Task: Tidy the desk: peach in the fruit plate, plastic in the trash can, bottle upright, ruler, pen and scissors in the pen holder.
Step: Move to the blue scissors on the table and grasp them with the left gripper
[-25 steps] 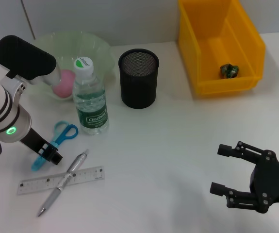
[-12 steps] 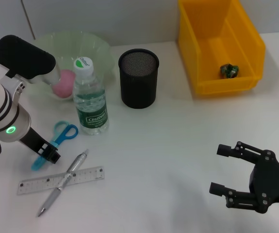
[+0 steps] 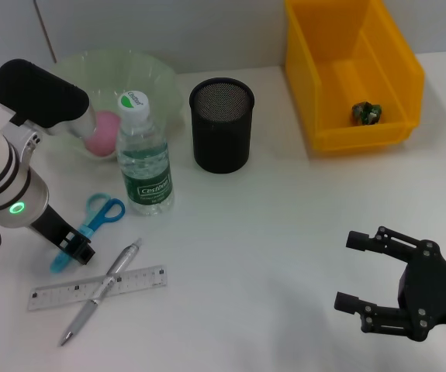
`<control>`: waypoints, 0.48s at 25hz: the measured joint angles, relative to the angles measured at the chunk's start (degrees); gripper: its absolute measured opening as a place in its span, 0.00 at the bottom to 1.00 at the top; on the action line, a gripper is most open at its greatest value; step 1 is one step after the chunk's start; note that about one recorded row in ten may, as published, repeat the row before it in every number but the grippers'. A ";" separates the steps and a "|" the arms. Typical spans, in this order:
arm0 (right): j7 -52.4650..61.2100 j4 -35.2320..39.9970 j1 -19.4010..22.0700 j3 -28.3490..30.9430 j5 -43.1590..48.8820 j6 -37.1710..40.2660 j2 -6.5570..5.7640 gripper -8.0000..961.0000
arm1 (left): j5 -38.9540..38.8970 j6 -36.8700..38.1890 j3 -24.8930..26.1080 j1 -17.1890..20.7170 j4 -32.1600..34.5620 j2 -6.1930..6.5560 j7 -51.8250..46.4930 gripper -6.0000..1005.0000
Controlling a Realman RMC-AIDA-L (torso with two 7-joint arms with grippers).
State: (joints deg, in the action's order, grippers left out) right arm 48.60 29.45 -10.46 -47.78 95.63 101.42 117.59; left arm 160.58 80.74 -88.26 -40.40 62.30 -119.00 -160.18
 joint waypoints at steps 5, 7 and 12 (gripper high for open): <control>0.00 0.00 0.06 0.03 0.00 -0.01 0.00 0.87 | 0.00 0.03 0.23 -0.17 -0.23 0.00 0.27 0.48; 0.00 0.00 0.11 0.05 0.00 0.00 0.00 0.87 | -0.01 0.09 0.35 -0.59 -0.34 -0.06 0.41 0.47; 0.00 0.00 0.11 0.06 0.00 0.01 0.00 0.87 | 0.00 0.04 0.88 -0.82 -1.01 -0.08 0.64 0.45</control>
State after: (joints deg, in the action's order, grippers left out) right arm 48.60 29.44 -10.35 -47.72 95.63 101.44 117.60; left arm 160.57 80.78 -87.38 -41.22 61.29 -119.08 -159.55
